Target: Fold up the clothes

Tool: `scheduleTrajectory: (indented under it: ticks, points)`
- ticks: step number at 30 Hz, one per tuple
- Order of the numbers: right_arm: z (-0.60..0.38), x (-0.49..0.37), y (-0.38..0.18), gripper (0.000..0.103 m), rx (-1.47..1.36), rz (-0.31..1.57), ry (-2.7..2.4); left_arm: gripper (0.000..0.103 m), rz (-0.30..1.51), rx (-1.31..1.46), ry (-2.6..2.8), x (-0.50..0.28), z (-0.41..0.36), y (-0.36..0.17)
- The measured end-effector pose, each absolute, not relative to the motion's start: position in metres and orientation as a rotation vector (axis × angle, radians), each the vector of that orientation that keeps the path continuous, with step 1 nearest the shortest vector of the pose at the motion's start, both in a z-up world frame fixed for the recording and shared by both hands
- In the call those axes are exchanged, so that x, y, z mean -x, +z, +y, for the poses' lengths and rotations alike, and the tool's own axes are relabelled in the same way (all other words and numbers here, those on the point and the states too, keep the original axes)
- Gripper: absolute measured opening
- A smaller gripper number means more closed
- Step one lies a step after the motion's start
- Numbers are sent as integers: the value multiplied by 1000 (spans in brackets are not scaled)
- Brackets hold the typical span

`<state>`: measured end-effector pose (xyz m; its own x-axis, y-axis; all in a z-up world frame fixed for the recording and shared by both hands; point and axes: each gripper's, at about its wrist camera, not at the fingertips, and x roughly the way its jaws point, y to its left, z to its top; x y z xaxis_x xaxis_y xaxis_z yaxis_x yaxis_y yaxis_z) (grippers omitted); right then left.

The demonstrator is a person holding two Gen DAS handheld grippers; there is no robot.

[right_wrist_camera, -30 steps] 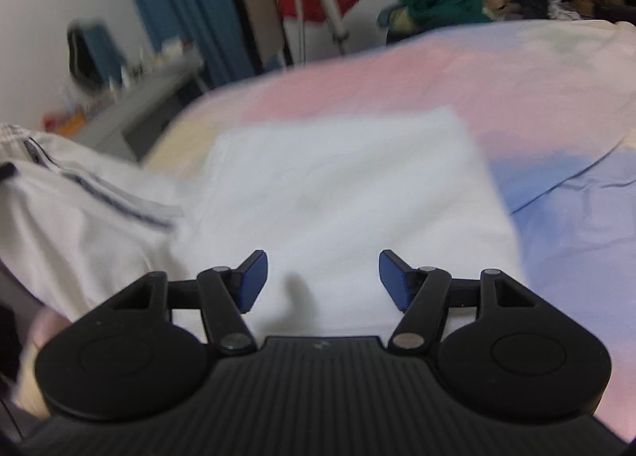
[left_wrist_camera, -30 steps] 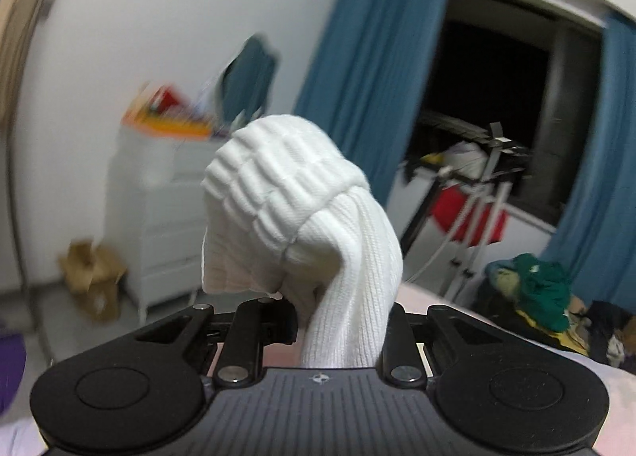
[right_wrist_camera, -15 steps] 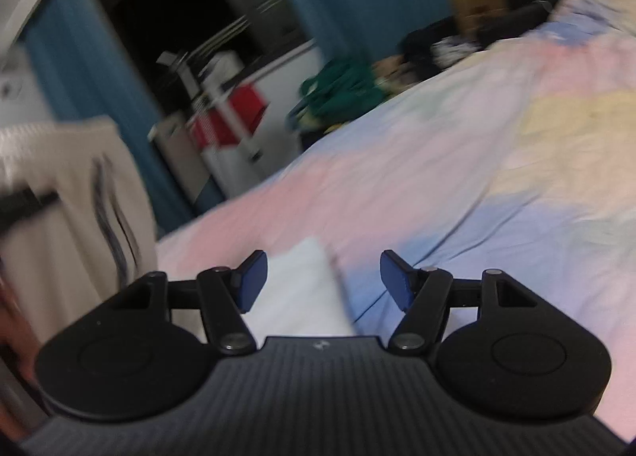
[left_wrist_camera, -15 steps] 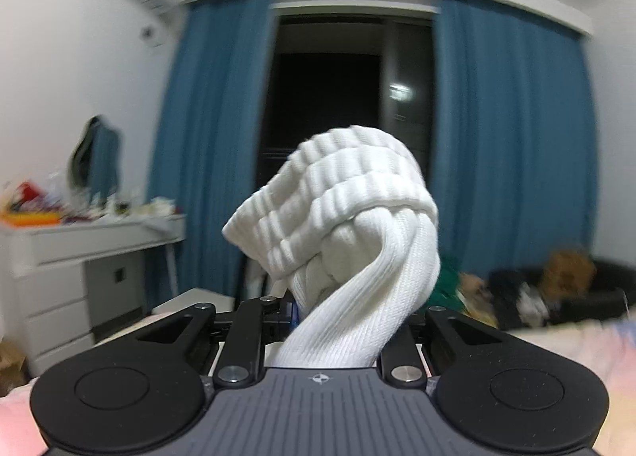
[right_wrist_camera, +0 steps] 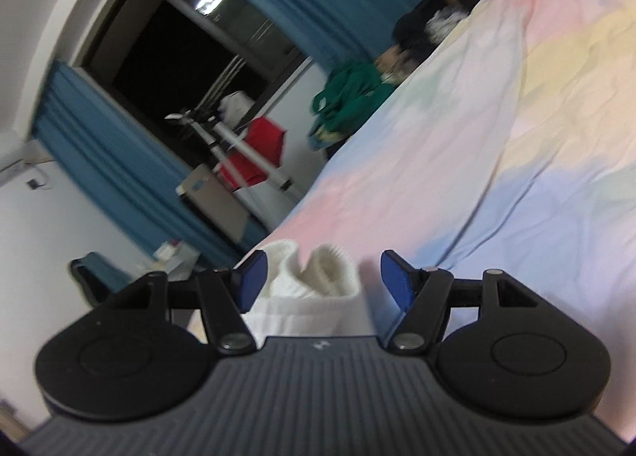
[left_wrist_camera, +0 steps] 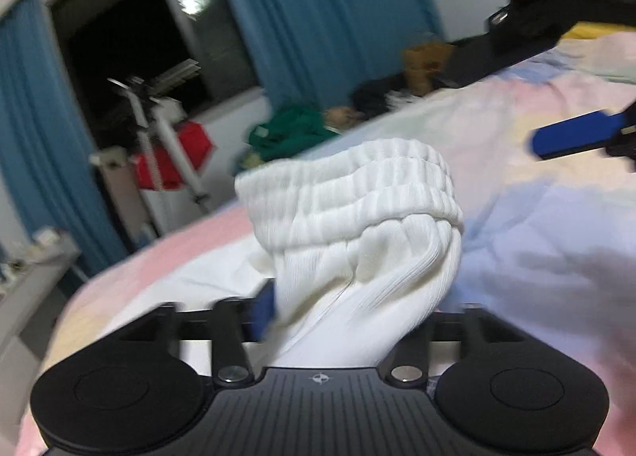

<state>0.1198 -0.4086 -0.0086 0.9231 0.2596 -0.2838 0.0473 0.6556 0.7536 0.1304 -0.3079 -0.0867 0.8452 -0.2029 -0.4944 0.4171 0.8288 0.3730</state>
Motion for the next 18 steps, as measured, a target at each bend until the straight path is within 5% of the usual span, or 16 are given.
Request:
scheduleTrajectory:
  ticks: [2, 8, 18]
  points:
    - [-405, -121, -10, 67, -862, 403, 147, 85, 526, -455, -385, -129, -279, -82]
    - [-383, -131, -9, 68, -861, 531, 256, 85, 600, -306, -348, -119, -147, -64]
    - [-367, -135, -21, 72, -846, 662, 103, 89, 534, -204, -211, -64, -78, -71]
